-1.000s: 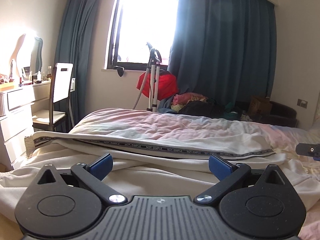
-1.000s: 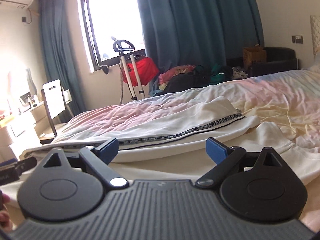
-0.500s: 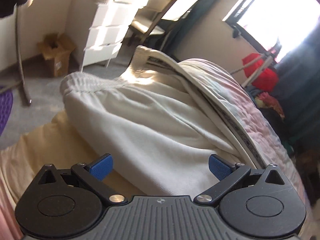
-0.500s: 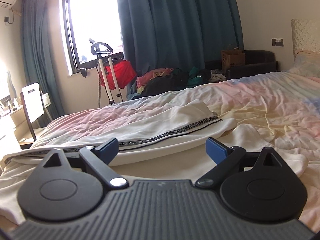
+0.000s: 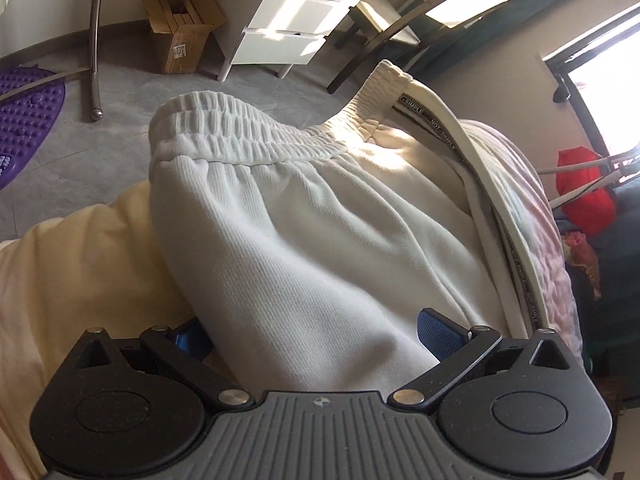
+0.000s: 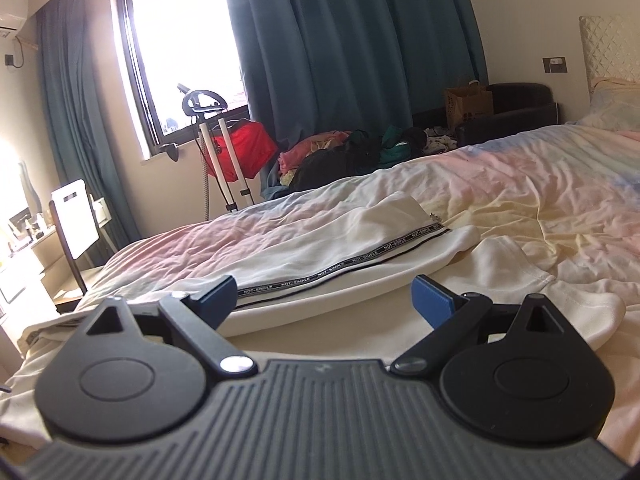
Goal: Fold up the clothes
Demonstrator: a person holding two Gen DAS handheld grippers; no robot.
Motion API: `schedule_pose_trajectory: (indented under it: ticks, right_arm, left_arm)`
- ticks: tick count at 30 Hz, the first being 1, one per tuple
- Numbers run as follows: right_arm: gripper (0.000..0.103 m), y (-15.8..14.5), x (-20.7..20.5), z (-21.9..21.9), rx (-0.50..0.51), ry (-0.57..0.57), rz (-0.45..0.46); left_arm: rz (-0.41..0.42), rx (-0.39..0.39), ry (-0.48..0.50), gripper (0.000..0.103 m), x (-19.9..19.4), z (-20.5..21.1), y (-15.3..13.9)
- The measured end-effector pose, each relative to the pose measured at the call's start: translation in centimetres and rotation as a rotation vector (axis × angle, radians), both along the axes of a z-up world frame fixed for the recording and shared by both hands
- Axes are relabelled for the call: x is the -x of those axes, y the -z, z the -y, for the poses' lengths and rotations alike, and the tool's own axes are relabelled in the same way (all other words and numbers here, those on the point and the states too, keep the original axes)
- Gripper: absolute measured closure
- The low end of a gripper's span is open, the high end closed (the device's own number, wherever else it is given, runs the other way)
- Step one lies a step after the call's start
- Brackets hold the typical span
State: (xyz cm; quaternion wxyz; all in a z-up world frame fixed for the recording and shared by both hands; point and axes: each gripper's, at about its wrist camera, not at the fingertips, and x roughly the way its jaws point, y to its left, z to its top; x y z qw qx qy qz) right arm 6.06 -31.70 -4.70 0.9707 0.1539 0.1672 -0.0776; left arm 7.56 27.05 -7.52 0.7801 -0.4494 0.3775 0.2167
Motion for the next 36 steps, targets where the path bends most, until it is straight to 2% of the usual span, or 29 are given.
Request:
schedule_pose_trajectory:
  ticks: [1, 7, 8, 10, 12, 15, 19, 22, 26, 28, 29, 30, 31, 34, 36]
  right_arm:
    - [0.008, 0.1, -0.1, 0.1, -0.005, 0.001, -0.007]
    - [0.008, 0.5, -0.6, 0.3, -0.040, 0.001, -0.029]
    - [0.008, 0.5, -0.7, 0.2, -0.042, 0.000, -0.032]
    - [0.008, 0.6, -0.9, 0.2, -0.046, -0.003, -0.041]
    - [0.008, 0.8, -1.1, 0.2, -0.053, -0.008, -0.051]
    - [0.008, 0.5, -1.2, 1.1, -0.071, -0.011, -0.047]
    - [0.008, -0.5, -0.8, 3.7, -0.083, 0.054, -0.018]
    - [0.008, -0.6, 0.9, 8.6, -0.194, 0.200, 0.029]
    - [0.008, 1.9, 4.1, 15.5, -0.426, 0.368, 0.044]
    - [0.010, 4.1, 4.8, 18.2, -0.542, 0.436, 0.017]
    - [0.015, 5.3, 4.8, 19.0, -0.586, 0.458, -0.010]
    - [0.027, 6.4, 4.8, 19.8, -0.629, 0.477, -0.036]
    - [0.030, 7.6, 4.7, 20.5, -0.675, 0.486, -0.058]
    - [0.036, 11.1, 4.3, 21.9, -0.802, 0.539, -0.131]
    - [0.038, 12.4, 4.1, 22.2, -0.832, 0.569, -0.176]
  left_arm:
    - [0.030, 0.003, -0.005, 0.000, 0.0, 0.1, -0.1]
    - [0.325, 0.162, -0.006, 0.001, 2.4, -1.0, -0.8]
    - [0.355, 0.177, -0.005, 0.001, 2.6, -1.1, -0.8]
    - [0.312, 0.145, -0.001, 0.003, 2.5, -0.9, -0.8]
    - [0.194, 0.138, 0.009, 0.006, 1.3, -0.6, 0.0]
    - [0.171, 0.252, 0.003, 0.007, 0.7, -0.7, 1.9]
    - [0.200, 0.287, -0.009, 0.007, 1.1, -0.8, 2.0]
    - [0.239, 0.350, -0.017, 0.008, 1.7, -1.0, 2.3]
    - [0.275, 0.407, -0.036, 0.012, 2.5, -1.7, 2.7]
    - [0.239, 0.376, -0.027, 0.021, 2.5, -1.7, 2.6]
    - [0.214, 0.356, -0.009, 0.023, 2.4, -1.5, 2.6]
    - [0.188, 0.336, 0.010, 0.028, 2.3, -1.3, 2.5]
    - [0.178, 0.323, 0.016, 0.032, 2.3, -1.1, 2.4]
    - [0.153, 0.286, 0.029, 0.033, 2.4, -0.7, 2.1]
    - [0.147, 0.279, 0.025, 0.036, 2.6, -0.5, 2.0]
